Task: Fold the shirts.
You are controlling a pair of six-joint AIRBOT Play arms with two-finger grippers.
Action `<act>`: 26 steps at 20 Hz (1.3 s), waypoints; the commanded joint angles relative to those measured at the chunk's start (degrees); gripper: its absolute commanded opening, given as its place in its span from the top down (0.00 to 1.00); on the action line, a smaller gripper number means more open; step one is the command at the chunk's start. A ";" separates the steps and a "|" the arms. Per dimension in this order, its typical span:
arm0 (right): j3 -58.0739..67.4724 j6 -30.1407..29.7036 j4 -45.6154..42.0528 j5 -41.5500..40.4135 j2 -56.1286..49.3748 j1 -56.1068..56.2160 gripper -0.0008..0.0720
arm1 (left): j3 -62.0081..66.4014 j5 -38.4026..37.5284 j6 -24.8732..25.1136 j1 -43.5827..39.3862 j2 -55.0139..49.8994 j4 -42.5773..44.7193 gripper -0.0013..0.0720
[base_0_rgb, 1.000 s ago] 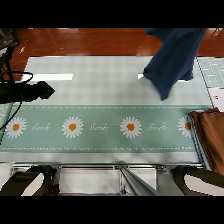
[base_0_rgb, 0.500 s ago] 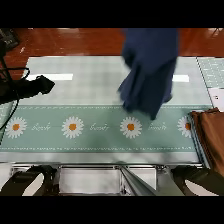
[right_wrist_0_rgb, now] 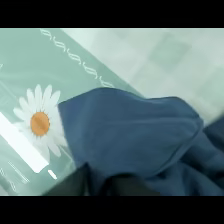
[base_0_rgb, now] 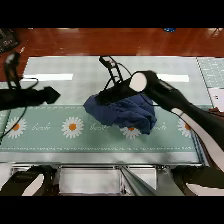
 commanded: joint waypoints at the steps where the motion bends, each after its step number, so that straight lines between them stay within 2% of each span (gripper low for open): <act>1: 0.42 0.13 4.24 -0.48 -3.26 -3.30 0.43 | -4.57 -2.80 1.36 -2.49 -0.83 -1.92 0.29; 3: 4.17 -0.15 3.48 10.45 -0.26 -12.00 0.43 | -4.20 -2.62 2.08 -1.22 -1.70 -1.70 0.29; 5: 4.68 0.59 -2.27 17.73 6.21 -23.43 0.43 | -3.54 -1.42 2.08 4.42 -1.53 -1.77 0.29; 7: 1.31 3.63 -10.99 21.03 13.90 -34.99 0.43 | -4.50 -1.33 2.14 12.46 -2.71 -4.55 0.29; 8: -2.58 4.39 -12.31 20.09 17.73 -40.02 0.43 | -5.49 -2.14 4.15 16.09 -4.55 -10.23 0.29; 10: -14.27 4.13 -8.87 15.91 25.07 -48.83 0.43 | -6.93 -5.62 15.39 21.14 -11.52 -27.12 0.29; 12: -24.74 1.16 -4.37 13.99 29.77 -53.18 0.43 | -6.73 -9.94 24.96 21.94 -20.02 -42.42 0.29; 14: -32.35 -0.81 -2.60 13.88 32.46 -54.45 0.43 | -4.44 -12.83 30.08 18.88 -27.89 -49.27 0.29; 15: -34.80 -1.01 -2.69 13.88 33.05 -54.45 0.43 | -2.10 -12.55 31.12 16.31 -31.39 -48.76 0.29; 17: -37.46 -1.68 -1.20 13.88 33.03 -54.34 0.43 | 4.15 -10.25 29.83 11.87 -37.22 -42.66 0.29; 20: -37.99 -2.12 -0.57 14.34 33.03 -54.34 0.43 | 15.10 -9.66 21.70 6.01 -44.89 -33.40 0.29; 24: -38.01 -2.38 -0.66 14.34 33.03 -54.34 0.43 | 24.37 -20.35 18.80 -0.39 -54.27 -33.38 0.29; 26: -38.01 -2.49 -0.63 14.43 33.03 -54.31 0.43 | 26.40 -24.74 19.39 -3.30 -57.29 -34.80 0.29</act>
